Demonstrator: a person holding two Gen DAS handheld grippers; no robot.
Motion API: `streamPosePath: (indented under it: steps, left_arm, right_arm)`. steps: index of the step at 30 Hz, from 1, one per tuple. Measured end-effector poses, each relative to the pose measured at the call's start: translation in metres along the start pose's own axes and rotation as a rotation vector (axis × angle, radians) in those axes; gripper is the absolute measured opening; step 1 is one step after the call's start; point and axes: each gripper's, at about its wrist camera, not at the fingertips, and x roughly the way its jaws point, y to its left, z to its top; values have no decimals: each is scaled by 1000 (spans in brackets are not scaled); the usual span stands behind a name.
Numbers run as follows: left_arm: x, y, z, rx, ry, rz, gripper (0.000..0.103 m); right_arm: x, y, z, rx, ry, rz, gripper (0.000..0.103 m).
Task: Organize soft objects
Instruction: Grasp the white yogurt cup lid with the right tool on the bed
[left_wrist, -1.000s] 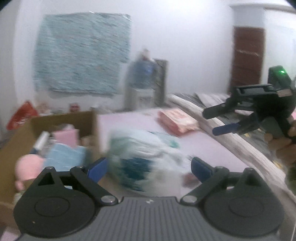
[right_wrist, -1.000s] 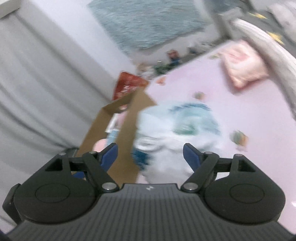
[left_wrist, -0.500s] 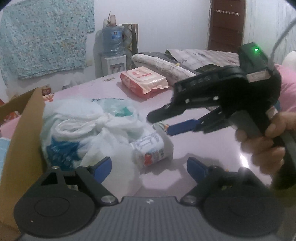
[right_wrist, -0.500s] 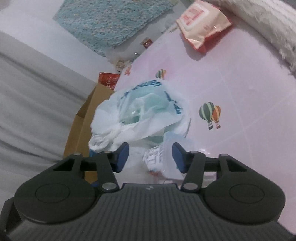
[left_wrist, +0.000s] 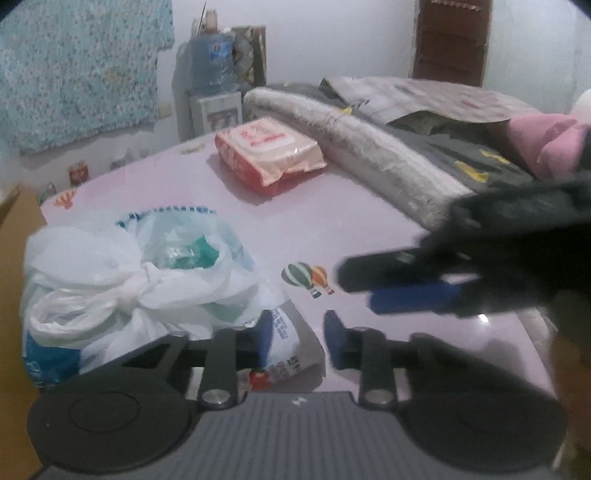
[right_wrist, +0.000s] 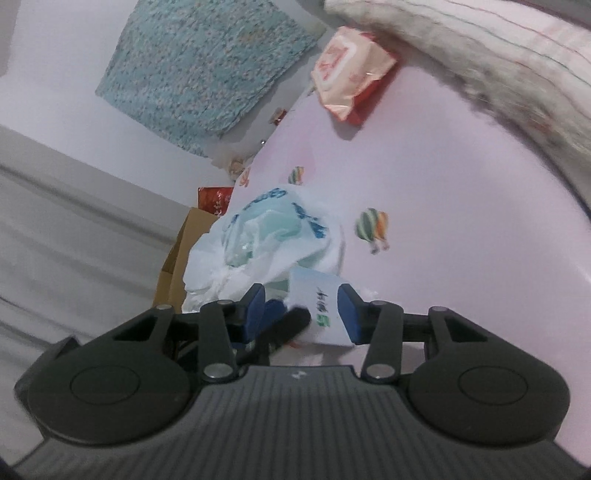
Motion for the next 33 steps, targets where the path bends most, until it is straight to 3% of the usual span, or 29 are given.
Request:
streamPosePath:
  steps: [2,4,9,18,26,28,33]
  left_arm:
    - [2,-2,1,14,-18,10,22]
    - [2,-3,2,17,-23,0,10]
    - [-2,10,7,-43,-9,-31,4]
    - [-19,49,2,-160,-28,-25,2]
    - [-22,56,0,-192,-33,-31,2]
    - [-23,57,0,-190,-45,-1,3]
    - [-25,69,-2,-232,-38,-34,3]
  right_arm:
    - [-3,-9,-4,22,-7,-5,44]
    - [-5,-16,-7,40,-9,-8,44]
    - [0,-23,-12,70,4,10,44]
    - [25,-23,-7,159,30,65,57]
    - [76,-14,-11,231,129,97,59]
    - [84,-12,-11,237,130,92,65]
    - [93,-12,-10,275,130,85,70]
